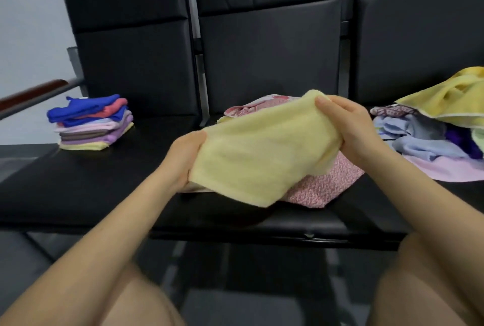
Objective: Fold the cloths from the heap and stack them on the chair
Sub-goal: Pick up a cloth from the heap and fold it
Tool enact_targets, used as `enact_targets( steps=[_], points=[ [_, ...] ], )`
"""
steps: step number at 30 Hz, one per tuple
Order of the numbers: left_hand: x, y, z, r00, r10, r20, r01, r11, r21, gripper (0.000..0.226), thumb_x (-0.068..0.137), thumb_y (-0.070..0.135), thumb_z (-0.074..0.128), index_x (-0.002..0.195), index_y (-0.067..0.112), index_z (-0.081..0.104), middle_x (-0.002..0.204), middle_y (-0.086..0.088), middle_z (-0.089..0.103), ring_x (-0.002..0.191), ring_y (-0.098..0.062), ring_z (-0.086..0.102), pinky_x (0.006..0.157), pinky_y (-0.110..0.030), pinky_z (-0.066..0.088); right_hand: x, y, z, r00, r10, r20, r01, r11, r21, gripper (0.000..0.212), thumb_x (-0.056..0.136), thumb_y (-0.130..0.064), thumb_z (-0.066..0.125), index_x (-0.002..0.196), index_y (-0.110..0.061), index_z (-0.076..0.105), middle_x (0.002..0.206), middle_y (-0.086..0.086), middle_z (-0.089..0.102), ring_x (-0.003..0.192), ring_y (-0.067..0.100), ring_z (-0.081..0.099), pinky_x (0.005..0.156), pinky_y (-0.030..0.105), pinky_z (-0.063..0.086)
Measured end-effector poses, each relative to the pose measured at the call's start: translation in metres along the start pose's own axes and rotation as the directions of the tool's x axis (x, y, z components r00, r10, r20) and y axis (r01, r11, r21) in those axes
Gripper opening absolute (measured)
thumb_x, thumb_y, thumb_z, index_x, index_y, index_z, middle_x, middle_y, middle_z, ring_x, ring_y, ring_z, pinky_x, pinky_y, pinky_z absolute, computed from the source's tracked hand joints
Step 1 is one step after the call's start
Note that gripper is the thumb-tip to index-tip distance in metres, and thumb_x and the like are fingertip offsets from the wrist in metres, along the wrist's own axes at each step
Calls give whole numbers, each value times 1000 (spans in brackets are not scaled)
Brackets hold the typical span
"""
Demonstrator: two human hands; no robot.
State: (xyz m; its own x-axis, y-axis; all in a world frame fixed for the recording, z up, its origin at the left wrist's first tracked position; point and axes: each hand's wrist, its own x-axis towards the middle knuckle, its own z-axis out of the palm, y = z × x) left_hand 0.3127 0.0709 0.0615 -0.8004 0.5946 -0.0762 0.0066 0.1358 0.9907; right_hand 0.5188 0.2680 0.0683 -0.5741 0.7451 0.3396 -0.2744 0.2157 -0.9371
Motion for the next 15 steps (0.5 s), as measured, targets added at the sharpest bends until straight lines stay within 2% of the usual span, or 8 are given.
enact_targets(
  steps=[2,3,5,7,8,10,12,15],
  points=[
    [3,-11,-3,983,-116,141,52,918,393,22,84,28,58,100,15,66,93,-5,64,80,-20,59,68,-23,46,-1,0,-3,1000,-18,18,19,997,-74,15,92,-27,64,92,-15,74,90,-4,71,88,10,65,76,27,51],
    [5,-19,-5,959,-171,228,32,859,510,24,75,31,59,93,16,66,89,-4,62,79,-18,57,71,-27,44,-2,0,-4,999,1,50,6,990,-140,17,92,-28,64,85,-16,73,81,-9,69,80,5,63,72,23,48],
    [9,-32,-2,898,-292,329,64,828,557,31,70,33,58,93,14,67,83,-2,59,75,-15,53,69,-29,45,-3,6,-7,979,135,152,-68,923,-380,32,93,-38,61,69,-18,67,64,-16,59,63,-2,53,63,19,41],
    [16,-38,6,892,-327,313,110,828,550,30,86,33,56,100,10,70,85,-2,67,74,-15,58,68,-26,48,-4,16,-8,901,371,226,-140,741,-657,43,93,-50,54,65,-17,61,62,-12,52,59,2,46,61,20,36],
    [20,-38,13,900,-321,294,118,831,544,31,93,33,52,99,10,70,89,-3,70,73,-16,59,67,-26,48,-4,20,-9,861,455,227,-158,663,-732,46,93,-52,52,64,-18,60,63,-9,51,59,4,45,61,20,35],
    [29,-36,29,925,-286,252,144,874,464,39,100,36,44,96,8,71,88,-7,70,67,-17,57,64,-26,46,-2,27,-12,843,501,197,-210,643,-736,47,94,-50,52,61,-17,56,64,-5,52,60,9,45,61,21,37],
    [37,-30,47,963,-193,186,118,928,353,42,101,35,42,92,5,70,80,-6,66,59,-16,53,58,-25,45,5,30,-17,870,477,122,-298,707,-641,43,95,-46,54,68,-14,63,71,3,55,67,15,48,64,24,40],
    [46,-22,69,990,63,123,-96,955,281,36,99,28,45,79,11,69,71,1,63,56,-12,50,53,-22,40,14,31,-20,892,451,42,-399,826,-398,35,91,-40,60,74,-13,73,81,10,54,77,23,46,72,33,38]
  ],
)
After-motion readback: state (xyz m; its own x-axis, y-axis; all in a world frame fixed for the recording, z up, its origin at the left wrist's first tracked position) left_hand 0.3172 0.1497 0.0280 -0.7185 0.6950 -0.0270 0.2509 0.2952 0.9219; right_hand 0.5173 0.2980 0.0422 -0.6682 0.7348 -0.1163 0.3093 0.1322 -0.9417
